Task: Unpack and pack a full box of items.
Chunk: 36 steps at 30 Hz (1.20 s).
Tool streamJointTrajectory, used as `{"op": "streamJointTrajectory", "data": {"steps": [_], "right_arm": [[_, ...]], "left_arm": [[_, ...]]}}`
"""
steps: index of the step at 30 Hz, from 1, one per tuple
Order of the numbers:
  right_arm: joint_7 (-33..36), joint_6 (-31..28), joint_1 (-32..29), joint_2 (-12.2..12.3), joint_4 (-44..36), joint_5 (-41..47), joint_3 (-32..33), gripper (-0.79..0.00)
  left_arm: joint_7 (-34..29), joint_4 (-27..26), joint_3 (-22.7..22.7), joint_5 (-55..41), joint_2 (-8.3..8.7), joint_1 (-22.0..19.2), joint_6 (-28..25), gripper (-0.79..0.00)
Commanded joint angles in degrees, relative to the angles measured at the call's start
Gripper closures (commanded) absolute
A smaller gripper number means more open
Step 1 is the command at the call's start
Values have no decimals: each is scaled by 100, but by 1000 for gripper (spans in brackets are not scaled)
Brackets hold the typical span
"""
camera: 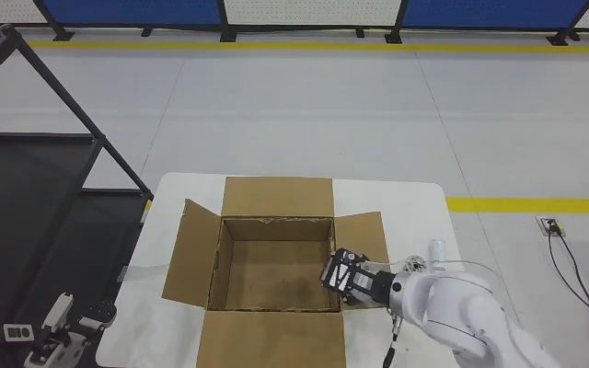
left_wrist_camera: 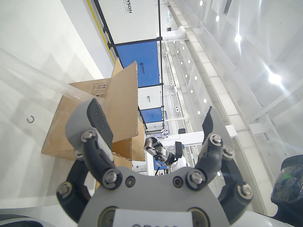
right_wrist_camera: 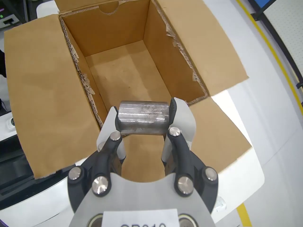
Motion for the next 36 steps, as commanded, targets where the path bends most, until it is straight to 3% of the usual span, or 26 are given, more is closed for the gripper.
{"op": "streamJointTrajectory", "data": {"steps": [1,8,14,30,33,36], "right_arm": [[165,295,707,-212,402,18,-756,0],[384,1094,2409,-1110,1978,565,-2405,0],[243,1490,3244,-1849,3368,1158,-3078,0],[198,1484,3223,-1848,3372,1170,-3069,0],[-264,1274,3094,-1880,3780,1366,-2950,0],[-437,1039,3209,-2085,4298,1582,-3083,0]], "left_arm": [[0,0,0,0,0,0,0,-785],[0,0,0,0,0,0,0,-785],[0,0,0,0,0,0,0,-785],[0,0,0,0,0,0,0,-785],[0,0,0,0,0,0,0,-785],[0,0,0,0,0,0,0,-785]]}}
